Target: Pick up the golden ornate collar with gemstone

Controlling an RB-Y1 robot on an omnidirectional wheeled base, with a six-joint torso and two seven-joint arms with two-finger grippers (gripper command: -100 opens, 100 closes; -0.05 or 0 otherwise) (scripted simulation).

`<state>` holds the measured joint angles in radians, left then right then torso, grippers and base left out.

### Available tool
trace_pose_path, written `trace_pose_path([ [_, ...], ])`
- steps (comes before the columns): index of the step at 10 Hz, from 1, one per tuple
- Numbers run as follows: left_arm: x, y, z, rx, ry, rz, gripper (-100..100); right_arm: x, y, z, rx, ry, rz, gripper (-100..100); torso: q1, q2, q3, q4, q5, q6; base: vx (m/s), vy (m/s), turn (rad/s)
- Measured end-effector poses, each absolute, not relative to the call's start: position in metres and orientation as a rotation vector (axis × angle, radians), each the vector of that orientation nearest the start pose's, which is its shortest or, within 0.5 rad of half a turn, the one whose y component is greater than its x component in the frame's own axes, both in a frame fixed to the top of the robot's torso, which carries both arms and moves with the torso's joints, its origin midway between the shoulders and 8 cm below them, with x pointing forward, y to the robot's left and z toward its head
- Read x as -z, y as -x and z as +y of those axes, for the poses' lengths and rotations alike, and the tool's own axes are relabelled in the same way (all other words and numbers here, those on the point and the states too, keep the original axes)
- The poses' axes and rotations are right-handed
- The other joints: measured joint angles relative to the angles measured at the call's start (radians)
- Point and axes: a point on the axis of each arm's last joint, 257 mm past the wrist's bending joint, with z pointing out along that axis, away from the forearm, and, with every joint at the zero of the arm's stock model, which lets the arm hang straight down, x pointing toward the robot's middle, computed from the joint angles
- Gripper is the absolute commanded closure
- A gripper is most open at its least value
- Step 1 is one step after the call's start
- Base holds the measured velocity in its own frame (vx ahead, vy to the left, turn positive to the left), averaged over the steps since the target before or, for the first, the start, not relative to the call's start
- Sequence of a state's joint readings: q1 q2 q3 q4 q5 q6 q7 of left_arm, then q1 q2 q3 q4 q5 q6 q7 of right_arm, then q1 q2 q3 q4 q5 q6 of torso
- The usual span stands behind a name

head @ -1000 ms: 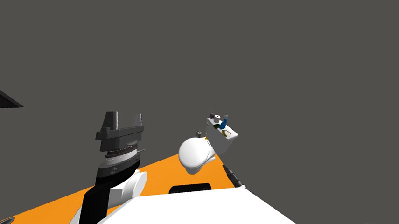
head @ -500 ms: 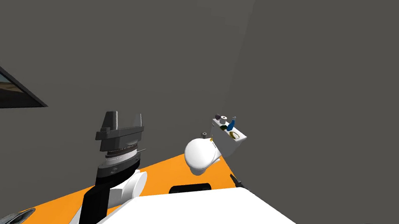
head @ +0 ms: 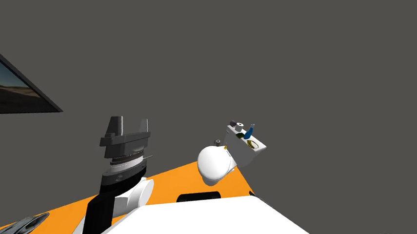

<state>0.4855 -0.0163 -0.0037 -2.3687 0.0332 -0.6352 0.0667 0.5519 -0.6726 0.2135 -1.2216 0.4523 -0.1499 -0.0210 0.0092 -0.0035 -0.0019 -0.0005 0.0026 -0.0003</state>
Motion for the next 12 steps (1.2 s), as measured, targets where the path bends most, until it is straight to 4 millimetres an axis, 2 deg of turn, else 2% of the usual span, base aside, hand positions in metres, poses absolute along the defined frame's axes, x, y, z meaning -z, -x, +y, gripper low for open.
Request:
trace_pose_path([
  [2, -0.089, -0.297, 0.274, 1.441, 0.513, 0.397, 0, 0.535, -0.171, -0.489, -0.086, -0.687, 2.366, -100, -0.006, 0.002, 0.001, 0.0, -0.001, 0.0, 0.03, 0.073, 0.052],
  [3, -0.089, -0.297, 0.274, 1.441, 0.513, 0.397, 0, 0.538, -0.153, -0.512, -0.018, -0.672, 2.399, -100, -0.004, 0.002, 0.001, 0.0, -0.001, 0.0, 0.048, 0.106, 0.053],
  [6, -0.089, -0.297, 0.274, 1.44, 0.513, 0.397, 0, 0.534, -0.131, -0.563, 0.149, -0.628, 2.46, -100, -0.003, -0.001, 0.0, 0.0, 0.0, 0.0, 0.082, 0.124, 0.096],
  [7, -0.089, -0.297, 0.274, 1.441, 0.513, 0.397, 0, 0.53, -0.121, -0.59, 0.233, -0.605, 2.482, -100, -0.001, -0.002, -0.001, 0.0, 0.0, 0.0, 0.094, 0.122, 0.046],
  [8, -0.089, -0.297, 0.274, 1.44, 0.513, 0.397, 0, 0.526, -0.115, -0.602, 0.28, -0.592, 2.493, -100, -0.002, -0.002, -0.001, 0.0, 0.0, 0.0, 0.09, 0.116, 0.07],
  [9, -0.089, -0.297, 0.274, 1.44, 0.513, 0.397, 0, 0.52, -0.105, -0.631, 0.363, -0.572, 2.506, -100, -0.002, -0.001, -0.001, 0.0, 0.0, 0.0, 0.027, 0.08, -0.029],
  [10, -0.089, -0.297, 0.274, 1.44, 0.513, 0.397, 0, 0.514, -0.099, -0.641, 0.402, -0.549, 2.518, -100, -0.004, 0.002, 0.001, 0.0, 0.0, 0.001, 0.03, 0.1, 0.04],
  [11, -0.089, -0.297, 0.274, 1.441, 0.513, 0.397, 0, 0.502, -0.093, -0.663, 0.484, -0.522, 2.528, -100, -0.003, 0.002, 0.001, 0.0, 0.0, 0.0, 0.024, 0.06, -0.017],
  [12, -0.089, -0.297, 0.274, 1.44, 0.513, 0.397, 0, 0.499, -0.088, -0.678, 0.535, -0.519, 2.527, -100, -0.005, 0.003, 0.002, 0.001, -0.001, 0.001, 0.015, 0.02, -0.048],
])
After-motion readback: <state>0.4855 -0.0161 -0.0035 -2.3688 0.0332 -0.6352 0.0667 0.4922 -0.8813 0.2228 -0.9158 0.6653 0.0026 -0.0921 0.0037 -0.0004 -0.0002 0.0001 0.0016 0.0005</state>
